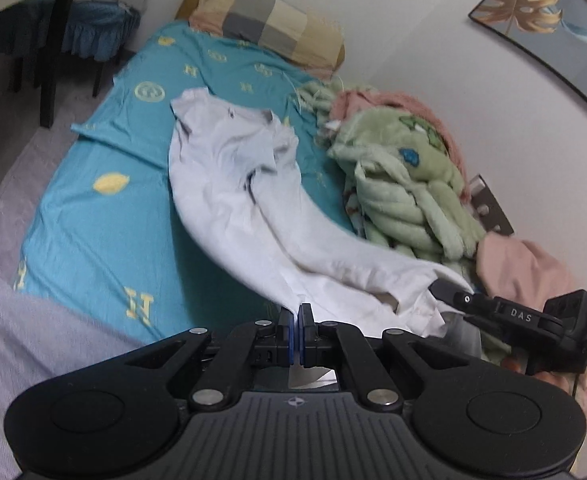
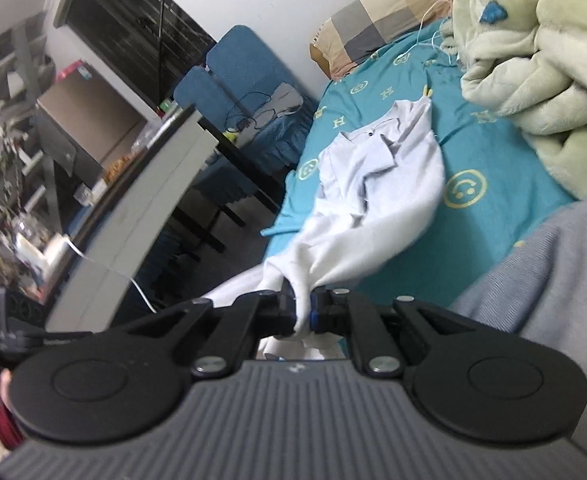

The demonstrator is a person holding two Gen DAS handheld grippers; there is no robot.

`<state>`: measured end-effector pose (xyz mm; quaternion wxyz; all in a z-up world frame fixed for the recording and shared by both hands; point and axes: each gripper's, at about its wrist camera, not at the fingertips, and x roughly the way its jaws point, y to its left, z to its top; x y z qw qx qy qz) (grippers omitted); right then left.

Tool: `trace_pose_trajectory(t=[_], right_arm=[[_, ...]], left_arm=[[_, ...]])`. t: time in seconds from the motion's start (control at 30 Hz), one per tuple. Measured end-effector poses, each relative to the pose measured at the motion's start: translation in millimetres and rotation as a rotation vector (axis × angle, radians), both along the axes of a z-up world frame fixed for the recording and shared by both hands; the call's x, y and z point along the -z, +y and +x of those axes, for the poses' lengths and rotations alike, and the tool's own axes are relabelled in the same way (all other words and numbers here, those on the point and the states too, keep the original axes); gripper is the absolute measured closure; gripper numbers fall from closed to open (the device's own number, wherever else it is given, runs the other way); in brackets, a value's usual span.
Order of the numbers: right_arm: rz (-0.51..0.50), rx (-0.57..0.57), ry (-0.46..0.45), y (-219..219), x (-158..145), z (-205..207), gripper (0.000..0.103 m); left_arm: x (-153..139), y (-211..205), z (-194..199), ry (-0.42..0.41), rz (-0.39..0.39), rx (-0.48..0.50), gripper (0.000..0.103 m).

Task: Fold clothes
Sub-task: 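Grasp the hem with both grippers and lift it toward the collar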

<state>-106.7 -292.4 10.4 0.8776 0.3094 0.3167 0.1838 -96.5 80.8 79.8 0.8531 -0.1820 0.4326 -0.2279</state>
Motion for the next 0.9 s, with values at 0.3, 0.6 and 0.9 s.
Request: trace_pose_trajectory(t=[0.3, 0.6, 0.9], right_arm=[[0.013, 0.068, -0.039, -7, -23, 109, 0.093], [-0.002, 0.132, 0.062, -24, 22, 233, 0.093], [-0.059, 0.165, 0.220, -30, 115, 328, 0.093]], left_arm=[[-24, -23, 128, -0.096, 0.058, -0.111, 0.101], [42, -32, 267, -0.044, 0.068, -0.168, 0.100], [150, -59, 361, -0.006, 0.210, -0.128, 0.100]])
